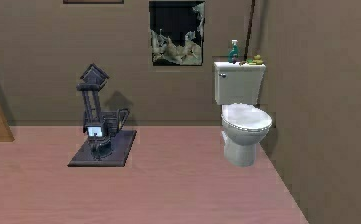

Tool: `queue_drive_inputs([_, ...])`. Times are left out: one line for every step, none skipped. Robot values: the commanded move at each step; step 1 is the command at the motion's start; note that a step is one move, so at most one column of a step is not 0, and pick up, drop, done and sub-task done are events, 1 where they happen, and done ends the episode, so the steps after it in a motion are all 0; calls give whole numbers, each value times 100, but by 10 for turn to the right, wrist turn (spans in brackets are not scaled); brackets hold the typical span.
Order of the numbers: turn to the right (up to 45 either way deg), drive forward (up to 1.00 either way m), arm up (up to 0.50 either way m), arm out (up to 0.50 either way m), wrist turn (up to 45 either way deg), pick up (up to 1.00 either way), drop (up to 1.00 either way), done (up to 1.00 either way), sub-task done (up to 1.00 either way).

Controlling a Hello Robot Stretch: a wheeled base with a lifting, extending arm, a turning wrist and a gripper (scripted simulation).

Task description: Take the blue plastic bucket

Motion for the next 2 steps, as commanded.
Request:
queue_drive_inputs([0,0,10,0,0,0,0,0,0])
queue_drive_inputs([0,0,0,0,0,0,0,100,0])
